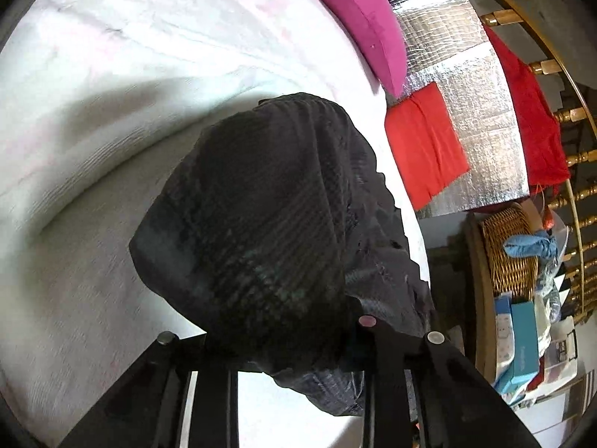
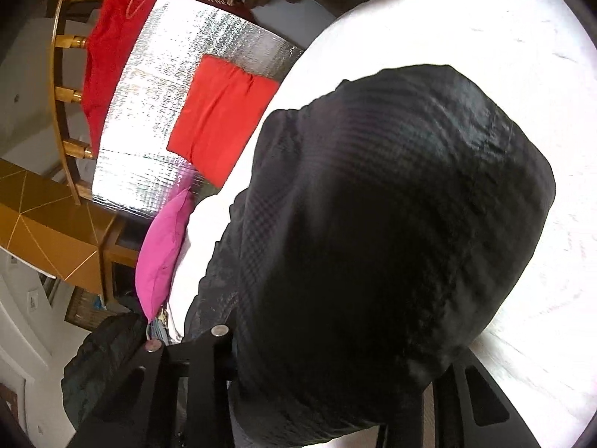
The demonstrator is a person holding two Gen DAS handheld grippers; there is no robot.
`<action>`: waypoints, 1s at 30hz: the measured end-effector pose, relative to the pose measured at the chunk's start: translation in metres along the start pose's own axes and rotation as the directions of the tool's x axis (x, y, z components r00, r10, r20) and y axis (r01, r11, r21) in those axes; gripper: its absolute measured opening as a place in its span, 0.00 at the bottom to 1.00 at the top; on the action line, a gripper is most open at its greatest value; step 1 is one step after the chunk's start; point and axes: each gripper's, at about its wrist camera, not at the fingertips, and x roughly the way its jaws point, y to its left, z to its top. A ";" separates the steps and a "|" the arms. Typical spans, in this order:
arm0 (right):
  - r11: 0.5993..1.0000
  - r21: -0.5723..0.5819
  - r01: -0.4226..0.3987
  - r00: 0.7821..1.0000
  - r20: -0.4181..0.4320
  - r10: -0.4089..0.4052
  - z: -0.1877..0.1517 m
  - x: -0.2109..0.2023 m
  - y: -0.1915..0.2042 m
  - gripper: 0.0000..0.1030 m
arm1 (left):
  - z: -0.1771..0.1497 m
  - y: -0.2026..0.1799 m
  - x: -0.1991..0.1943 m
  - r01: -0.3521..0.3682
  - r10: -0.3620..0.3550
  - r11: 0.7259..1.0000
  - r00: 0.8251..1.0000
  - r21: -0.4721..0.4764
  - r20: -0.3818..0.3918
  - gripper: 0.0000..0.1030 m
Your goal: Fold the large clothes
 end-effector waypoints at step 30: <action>1.000 0.012 -0.016 0.978 -0.206 0.018 -0.025 -0.075 -0.043 0.64 | -0.037 0.058 -0.084 -0.090 0.097 0.994 0.990 0.064 -0.104 0.62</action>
